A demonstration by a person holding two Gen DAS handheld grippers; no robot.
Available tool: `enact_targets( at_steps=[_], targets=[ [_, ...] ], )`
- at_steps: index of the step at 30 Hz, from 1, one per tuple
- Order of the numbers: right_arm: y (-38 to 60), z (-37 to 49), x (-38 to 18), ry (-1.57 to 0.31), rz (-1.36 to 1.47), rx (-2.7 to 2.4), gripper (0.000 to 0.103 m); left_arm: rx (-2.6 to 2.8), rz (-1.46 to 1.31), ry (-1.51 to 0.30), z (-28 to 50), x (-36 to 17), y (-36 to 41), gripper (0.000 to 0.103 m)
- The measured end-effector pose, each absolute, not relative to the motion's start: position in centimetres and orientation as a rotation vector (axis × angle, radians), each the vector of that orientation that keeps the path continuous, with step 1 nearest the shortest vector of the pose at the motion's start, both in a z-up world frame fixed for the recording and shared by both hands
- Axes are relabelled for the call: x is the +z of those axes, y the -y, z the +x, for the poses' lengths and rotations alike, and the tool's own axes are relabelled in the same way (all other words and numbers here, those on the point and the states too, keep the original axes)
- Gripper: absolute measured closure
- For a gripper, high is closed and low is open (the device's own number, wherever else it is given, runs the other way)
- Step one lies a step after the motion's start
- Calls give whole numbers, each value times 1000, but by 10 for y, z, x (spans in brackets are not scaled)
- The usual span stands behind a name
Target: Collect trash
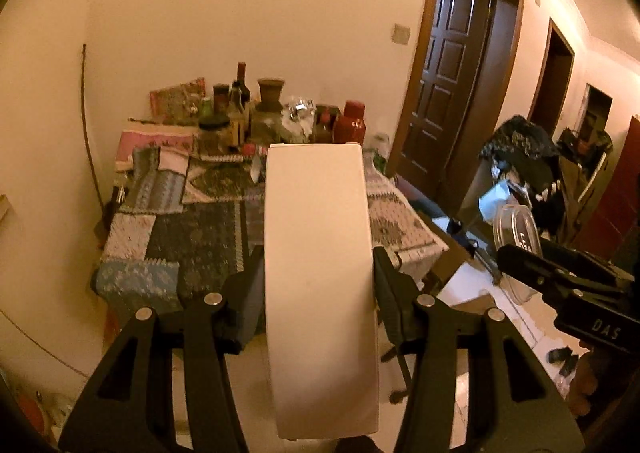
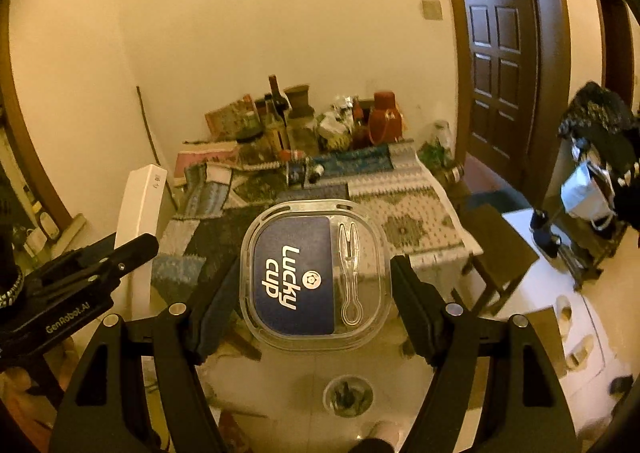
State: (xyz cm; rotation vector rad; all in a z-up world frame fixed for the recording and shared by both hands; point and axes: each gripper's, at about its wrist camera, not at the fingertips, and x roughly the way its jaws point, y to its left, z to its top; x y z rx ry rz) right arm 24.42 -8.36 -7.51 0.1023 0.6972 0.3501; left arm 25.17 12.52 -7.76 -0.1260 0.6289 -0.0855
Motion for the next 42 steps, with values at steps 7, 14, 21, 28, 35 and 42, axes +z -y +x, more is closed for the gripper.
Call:
enact_targets(
  at_steps=[7, 14, 21, 28, 35, 42],
  targets=[
    [95, 254, -120, -810, 96, 360, 32, -87, -159, -746, 259, -127, -107, 53],
    [97, 276, -192, -931, 88, 413, 32, -52, -216, -886, 278, -216, -92, 53],
    [93, 298, -290, -1053, 47, 436, 32, 15, -273, -1003, 285, -315, -94, 53],
    [87, 312, -394, -1171, 25, 443, 32, 94, -313, -1094, 287, -417, -110, 53],
    [61, 318, -472, -1190, -33, 504, 28, 132, -309, -1154, 291, -502, -115, 53],
    [56, 328, -537, -1263, 76, 563, 28, 125, -304, -1198, 295, -563, -112, 53]
  ],
)
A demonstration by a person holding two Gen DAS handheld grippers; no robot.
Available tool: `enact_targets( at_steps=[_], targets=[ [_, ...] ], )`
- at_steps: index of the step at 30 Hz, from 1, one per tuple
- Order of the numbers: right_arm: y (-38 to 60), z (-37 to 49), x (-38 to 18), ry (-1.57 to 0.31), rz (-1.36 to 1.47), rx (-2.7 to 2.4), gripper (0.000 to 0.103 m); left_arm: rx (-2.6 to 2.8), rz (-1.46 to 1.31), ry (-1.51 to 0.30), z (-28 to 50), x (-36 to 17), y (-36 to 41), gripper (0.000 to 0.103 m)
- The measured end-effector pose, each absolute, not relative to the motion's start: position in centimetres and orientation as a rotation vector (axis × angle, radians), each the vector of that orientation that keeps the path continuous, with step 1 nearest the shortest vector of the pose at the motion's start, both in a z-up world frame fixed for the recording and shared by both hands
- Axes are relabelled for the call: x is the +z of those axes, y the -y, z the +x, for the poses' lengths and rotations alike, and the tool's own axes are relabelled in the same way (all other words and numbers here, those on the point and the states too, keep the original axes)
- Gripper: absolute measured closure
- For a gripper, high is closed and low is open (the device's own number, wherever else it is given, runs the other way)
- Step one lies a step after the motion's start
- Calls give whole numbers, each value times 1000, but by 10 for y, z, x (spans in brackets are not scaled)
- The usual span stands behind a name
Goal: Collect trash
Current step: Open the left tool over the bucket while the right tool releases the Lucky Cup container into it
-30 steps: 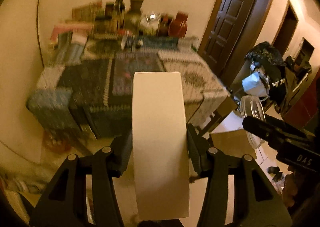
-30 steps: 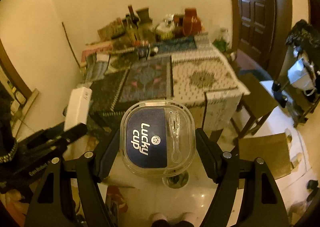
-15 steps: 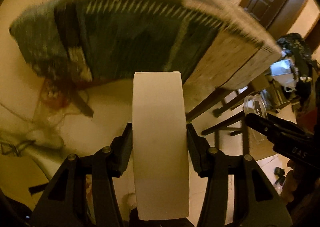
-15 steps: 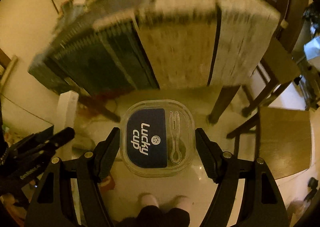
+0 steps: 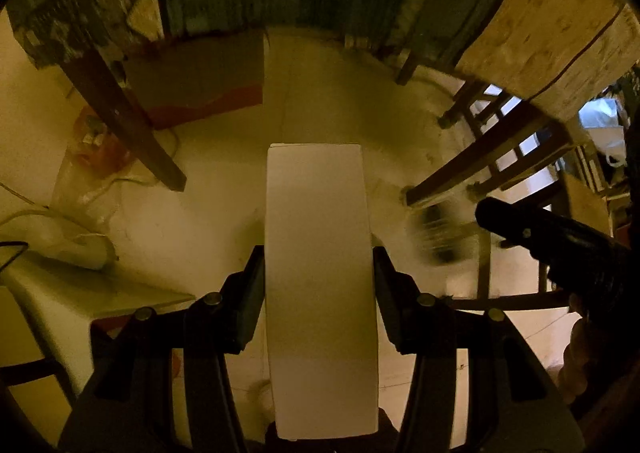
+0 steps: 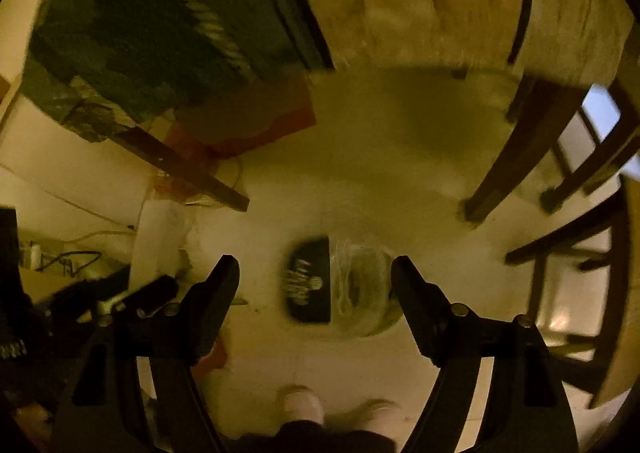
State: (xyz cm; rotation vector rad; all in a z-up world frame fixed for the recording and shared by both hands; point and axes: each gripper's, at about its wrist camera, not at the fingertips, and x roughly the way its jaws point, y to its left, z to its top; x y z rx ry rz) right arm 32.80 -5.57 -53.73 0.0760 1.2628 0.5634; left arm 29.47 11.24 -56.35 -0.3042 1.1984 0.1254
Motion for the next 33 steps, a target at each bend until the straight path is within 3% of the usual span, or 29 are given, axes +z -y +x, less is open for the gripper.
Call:
enact_targets(
  at_steps=[6, 15, 17, 21, 27, 33],
  targets=[
    [65, 328, -569, -1306, 54, 497, 28, 93, -316, -1258, 301, -606, -100, 53],
    [94, 328, -570, -1329, 26, 404, 28, -8, -339, -1335, 325, -638, -61, 52],
    [98, 326, -564, -1320, 16, 389, 28, -16, -338, -1385, 334, -648, -53, 40],
    [101, 328, -561, -1320, 30, 382, 28, 11, -325, -1392, 343, -656, -49, 39],
    [104, 327, -545, -1307, 32, 376, 28, 22, -264, -1366, 343, -626, -55, 39],
    [99, 326, -494, -1274, 14, 386, 28, 17, -247, -1305, 336, -558, -65, 39]
  ],
)
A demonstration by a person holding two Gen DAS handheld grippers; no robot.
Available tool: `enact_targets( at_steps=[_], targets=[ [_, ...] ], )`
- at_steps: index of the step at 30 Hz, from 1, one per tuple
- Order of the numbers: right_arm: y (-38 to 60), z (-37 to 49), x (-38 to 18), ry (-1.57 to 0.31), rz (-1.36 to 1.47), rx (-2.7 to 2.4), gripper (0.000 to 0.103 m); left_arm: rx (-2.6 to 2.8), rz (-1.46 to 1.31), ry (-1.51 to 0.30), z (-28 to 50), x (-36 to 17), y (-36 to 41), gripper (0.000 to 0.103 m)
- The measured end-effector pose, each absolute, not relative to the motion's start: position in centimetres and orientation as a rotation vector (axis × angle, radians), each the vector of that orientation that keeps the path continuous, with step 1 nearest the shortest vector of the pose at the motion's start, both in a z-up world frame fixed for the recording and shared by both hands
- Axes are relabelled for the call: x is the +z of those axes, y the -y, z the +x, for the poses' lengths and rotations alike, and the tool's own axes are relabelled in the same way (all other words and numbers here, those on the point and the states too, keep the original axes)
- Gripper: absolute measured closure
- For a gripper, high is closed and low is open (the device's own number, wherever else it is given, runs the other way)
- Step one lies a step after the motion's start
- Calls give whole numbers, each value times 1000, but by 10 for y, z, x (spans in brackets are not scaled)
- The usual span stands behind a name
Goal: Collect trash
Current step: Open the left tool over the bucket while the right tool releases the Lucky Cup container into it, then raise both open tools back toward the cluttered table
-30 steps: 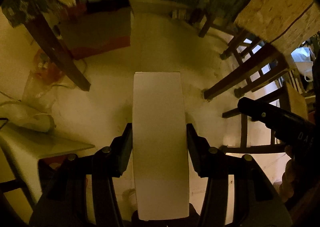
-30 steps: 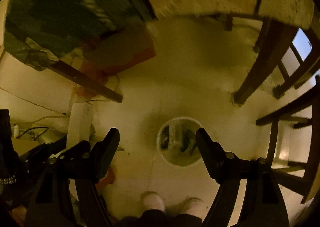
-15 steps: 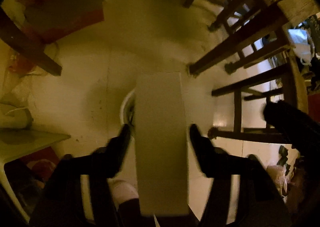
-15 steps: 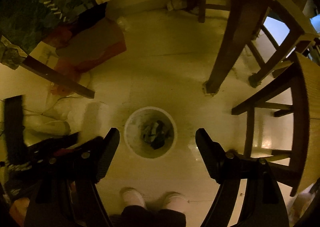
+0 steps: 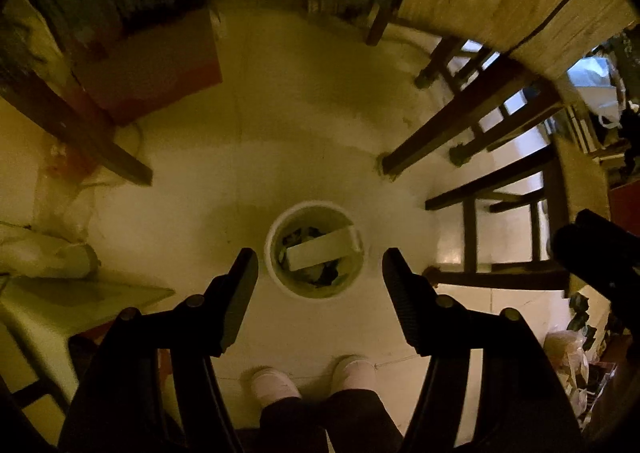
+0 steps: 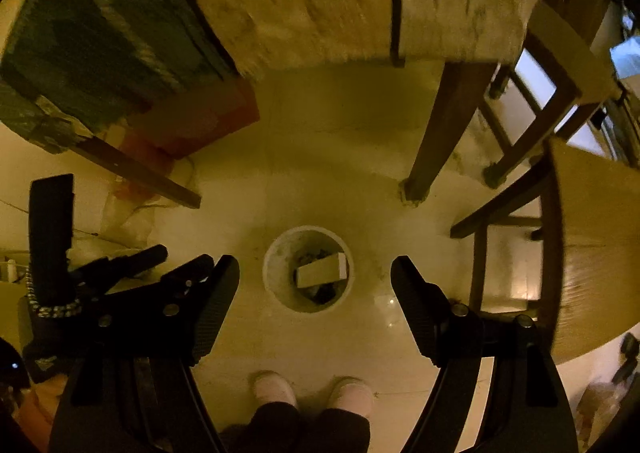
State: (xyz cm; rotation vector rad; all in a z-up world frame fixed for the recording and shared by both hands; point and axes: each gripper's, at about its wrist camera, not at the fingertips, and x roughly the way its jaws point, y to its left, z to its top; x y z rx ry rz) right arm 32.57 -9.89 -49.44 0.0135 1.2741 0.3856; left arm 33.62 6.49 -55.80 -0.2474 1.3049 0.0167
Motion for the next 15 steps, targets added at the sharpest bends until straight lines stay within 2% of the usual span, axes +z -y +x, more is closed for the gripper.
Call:
enact_targets(
  at_steps=[15],
  targets=[
    [78, 300, -303, -1095, 14, 414, 28, 32, -226, -1019, 307, -308, -102, 39]
  ],
)
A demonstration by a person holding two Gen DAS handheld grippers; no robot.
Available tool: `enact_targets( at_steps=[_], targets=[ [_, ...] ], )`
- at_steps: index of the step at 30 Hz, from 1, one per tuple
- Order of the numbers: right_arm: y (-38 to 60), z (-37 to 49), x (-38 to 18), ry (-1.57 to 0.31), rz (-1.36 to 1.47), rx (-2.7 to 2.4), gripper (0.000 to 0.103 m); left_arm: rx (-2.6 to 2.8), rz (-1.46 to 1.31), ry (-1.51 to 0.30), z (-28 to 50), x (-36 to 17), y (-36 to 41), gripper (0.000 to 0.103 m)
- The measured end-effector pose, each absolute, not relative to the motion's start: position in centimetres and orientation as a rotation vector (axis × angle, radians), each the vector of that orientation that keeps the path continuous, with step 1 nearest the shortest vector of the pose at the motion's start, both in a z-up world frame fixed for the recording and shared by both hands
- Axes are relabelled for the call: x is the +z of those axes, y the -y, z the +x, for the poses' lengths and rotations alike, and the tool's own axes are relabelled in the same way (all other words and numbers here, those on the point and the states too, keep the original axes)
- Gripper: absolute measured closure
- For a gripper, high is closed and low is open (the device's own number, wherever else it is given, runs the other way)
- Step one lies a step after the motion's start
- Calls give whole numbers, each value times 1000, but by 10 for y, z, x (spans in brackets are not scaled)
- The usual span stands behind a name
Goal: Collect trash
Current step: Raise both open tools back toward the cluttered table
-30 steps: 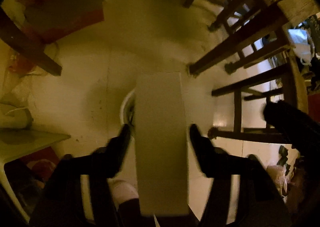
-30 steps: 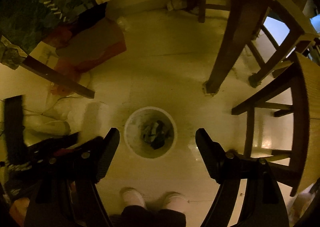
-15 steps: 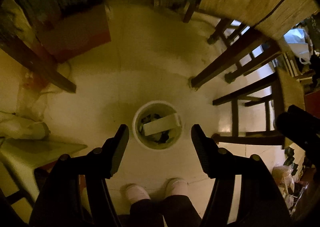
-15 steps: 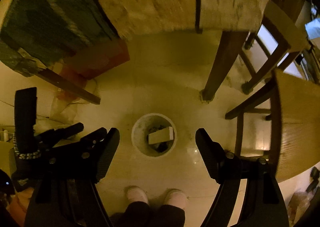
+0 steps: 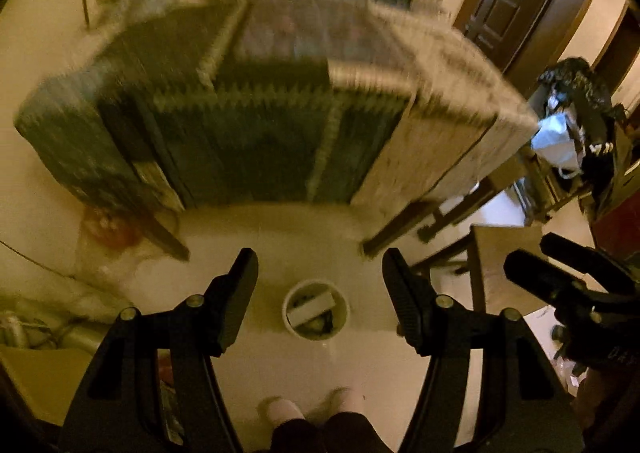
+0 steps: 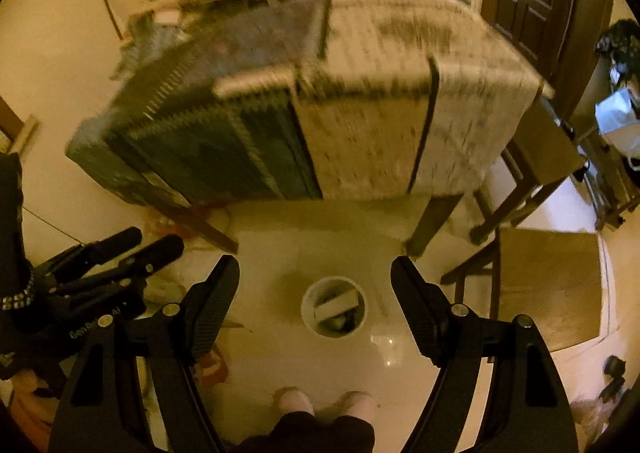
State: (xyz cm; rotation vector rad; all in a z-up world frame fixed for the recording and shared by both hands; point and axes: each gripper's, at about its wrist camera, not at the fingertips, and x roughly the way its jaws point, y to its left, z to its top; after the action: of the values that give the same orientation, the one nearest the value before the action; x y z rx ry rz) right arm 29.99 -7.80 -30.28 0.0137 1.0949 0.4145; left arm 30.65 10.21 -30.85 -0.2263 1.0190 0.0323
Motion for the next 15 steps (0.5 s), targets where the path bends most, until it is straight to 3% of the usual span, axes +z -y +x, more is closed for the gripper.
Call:
enact_targets(
  at_steps=[15],
  targets=[
    [65, 245, -119, -802, -1, 426, 28, 21, -167, -669, 231, -91, -135, 39]
  ],
)
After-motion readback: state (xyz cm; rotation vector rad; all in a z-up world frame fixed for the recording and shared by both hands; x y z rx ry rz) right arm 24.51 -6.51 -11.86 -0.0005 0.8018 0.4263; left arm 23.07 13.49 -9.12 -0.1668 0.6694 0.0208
